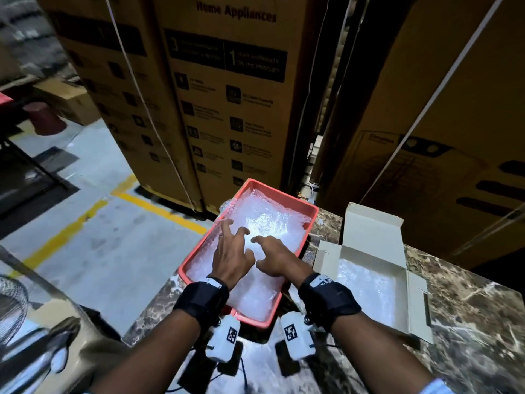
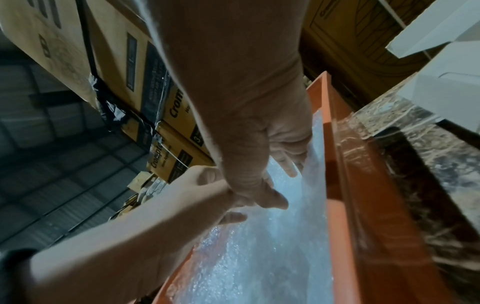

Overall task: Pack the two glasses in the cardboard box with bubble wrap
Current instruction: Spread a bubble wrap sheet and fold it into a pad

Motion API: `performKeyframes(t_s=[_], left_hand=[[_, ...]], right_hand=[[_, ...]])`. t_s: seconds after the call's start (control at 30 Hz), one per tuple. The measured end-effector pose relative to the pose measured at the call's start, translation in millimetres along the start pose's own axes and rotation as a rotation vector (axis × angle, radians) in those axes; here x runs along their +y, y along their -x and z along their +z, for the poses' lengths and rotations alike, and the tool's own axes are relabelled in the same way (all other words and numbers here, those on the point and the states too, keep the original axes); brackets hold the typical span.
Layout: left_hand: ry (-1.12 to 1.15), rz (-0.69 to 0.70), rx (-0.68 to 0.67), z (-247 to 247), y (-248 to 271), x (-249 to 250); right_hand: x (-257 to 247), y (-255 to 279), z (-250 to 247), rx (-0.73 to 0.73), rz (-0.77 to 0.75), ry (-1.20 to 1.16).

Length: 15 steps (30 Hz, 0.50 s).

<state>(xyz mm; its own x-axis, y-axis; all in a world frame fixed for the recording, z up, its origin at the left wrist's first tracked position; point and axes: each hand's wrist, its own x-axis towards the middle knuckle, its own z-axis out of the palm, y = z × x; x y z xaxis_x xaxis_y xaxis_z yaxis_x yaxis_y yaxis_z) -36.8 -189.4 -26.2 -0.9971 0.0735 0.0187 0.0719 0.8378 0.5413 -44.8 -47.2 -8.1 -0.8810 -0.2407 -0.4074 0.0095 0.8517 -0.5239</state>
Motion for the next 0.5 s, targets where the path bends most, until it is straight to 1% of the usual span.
performKeyframes(t_s=[0.1, 0.37, 0.5], left_hand=[[0.033, -0.019, -0.04, 4.8, -7.9, -1.3], [0.141, -0.181, -0.139, 9.2, -17.7, 8.3], [0.292, -0.292, -0.182, 6.5, -28.1, 13.6]], right_hand=[[6.8, -3.6, 6.8, -0.028, 0.026, 0.001], [15.1, -5.7, 7.5, -0.015, 0.047, -0.032], [16.6, -6.4, 8.9, -0.012, 0.046, -0.044]])
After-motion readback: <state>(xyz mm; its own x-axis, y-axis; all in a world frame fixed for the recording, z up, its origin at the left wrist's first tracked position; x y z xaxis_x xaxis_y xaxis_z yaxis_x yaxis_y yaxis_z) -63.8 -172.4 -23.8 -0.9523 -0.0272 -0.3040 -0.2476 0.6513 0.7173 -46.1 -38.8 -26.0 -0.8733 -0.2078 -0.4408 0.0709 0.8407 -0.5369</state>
